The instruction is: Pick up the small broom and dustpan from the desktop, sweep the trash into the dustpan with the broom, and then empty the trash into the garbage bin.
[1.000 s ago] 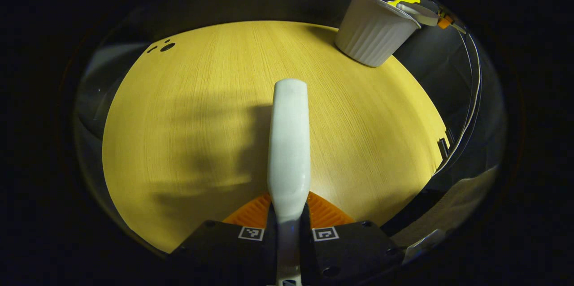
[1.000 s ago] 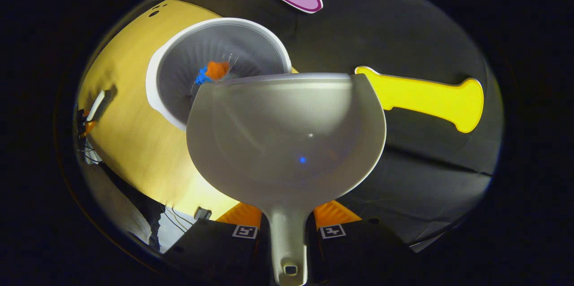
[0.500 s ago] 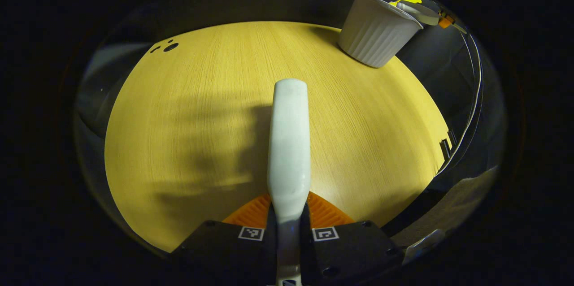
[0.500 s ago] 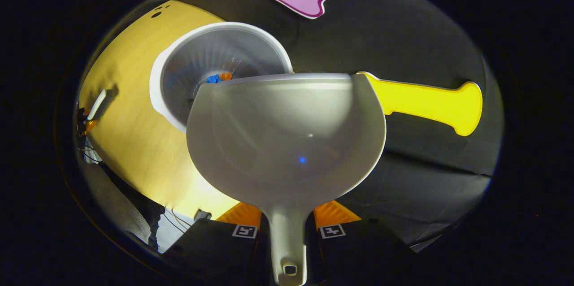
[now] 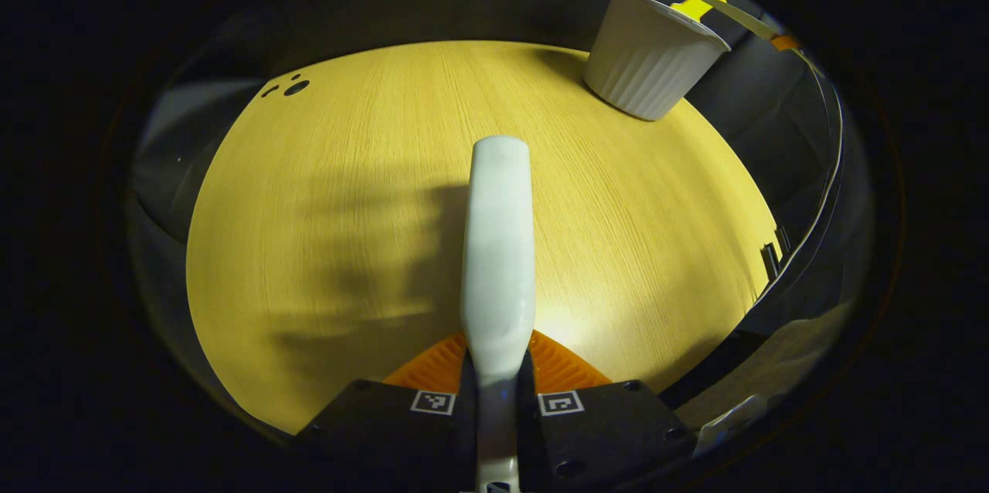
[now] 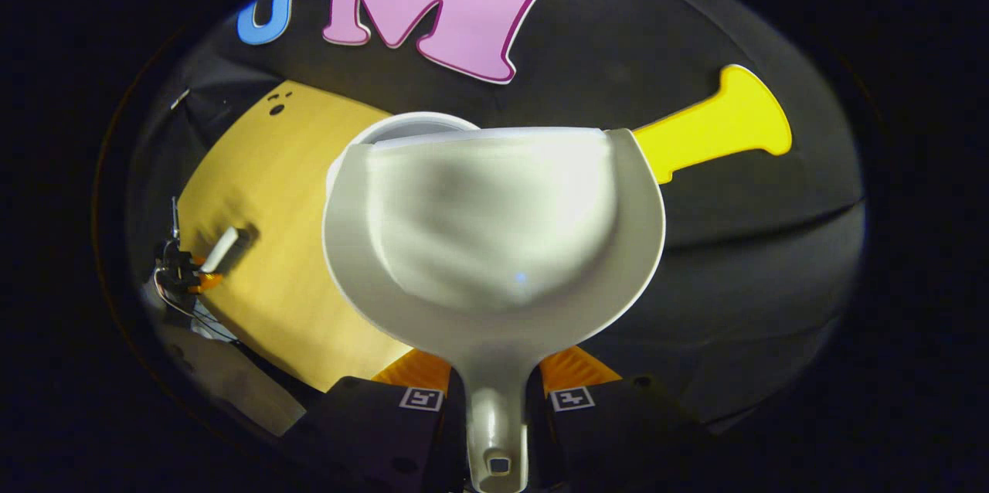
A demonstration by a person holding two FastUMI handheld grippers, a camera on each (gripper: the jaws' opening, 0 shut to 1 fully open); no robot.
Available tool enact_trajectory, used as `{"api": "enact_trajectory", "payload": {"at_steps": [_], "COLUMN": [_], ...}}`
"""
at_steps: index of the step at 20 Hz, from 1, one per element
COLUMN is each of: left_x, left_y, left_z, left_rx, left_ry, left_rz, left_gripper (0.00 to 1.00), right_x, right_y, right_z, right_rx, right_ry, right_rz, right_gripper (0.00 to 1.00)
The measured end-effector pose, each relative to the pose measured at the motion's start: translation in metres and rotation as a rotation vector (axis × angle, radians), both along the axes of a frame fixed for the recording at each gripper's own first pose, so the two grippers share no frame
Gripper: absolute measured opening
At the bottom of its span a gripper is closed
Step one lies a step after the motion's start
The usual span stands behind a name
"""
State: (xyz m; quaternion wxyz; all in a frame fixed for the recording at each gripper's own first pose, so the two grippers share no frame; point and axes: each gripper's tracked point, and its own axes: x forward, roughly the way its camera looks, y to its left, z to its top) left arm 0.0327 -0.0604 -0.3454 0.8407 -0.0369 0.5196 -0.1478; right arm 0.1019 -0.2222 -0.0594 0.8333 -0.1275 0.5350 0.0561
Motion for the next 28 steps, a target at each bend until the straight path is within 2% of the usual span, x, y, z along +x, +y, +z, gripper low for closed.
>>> {"api": "enact_trajectory", "payload": {"at_steps": [1,7,11,16,17,18,21,22,23,24,28], "left_x": [0.002,0.004,0.002,0.0,0.0,-0.001,0.0,-0.001,0.0,0.0,-0.001], "left_y": [0.0,0.001,0.007,0.011,0.012,0.013,0.013,0.013,0.013,0.014,0.013], "left_z": [0.002,0.012,0.015,0.014,0.013,0.012,0.01,0.009,0.009,0.008,0.006], "left_rx": [0.003,0.046,0.071,0.098,0.107,0.114,0.136,0.143,0.151,0.162,0.193], "left_ry": [-0.001,-0.007,-0.002,0.014,0.016,0.018,0.025,0.028,0.027,0.031,0.044], "left_rz": [0.002,-0.006,-0.009,0.002,0.002,0.0,-0.01,-0.015,-0.019,-0.02,-0.01], "left_gripper": [0.24,0.25,0.25,0.25,0.24,0.25,0.25,0.24,0.24,0.25,0.24], "right_x": [-0.01,-0.078,-0.128,-0.183,-0.19,-0.197,-0.21,-0.213,-0.214,-0.215,-0.219], "right_y": [0.006,0.054,0.097,0.148,0.155,0.161,0.18,0.189,0.196,0.201,0.219], "right_z": [0.0,-0.023,-0.067,-0.138,-0.154,-0.168,-0.21,-0.223,-0.235,-0.245,-0.281], "right_rx": [0.023,0.148,0.213,0.293,0.281,0.268,0.253,0.253,0.251,0.249,0.243], "right_ry": [-0.014,-0.027,0.027,0.127,0.142,0.159,0.205,0.217,0.223,0.227,0.254], "right_rz": [0.001,0.027,0.086,0.091,0.093,0.098,0.091,0.09,0.085,0.076,0.039], "right_gripper": [0.33,0.35,0.37,0.35,0.38,0.35,0.38,0.35,0.38,0.35,0.38]}}
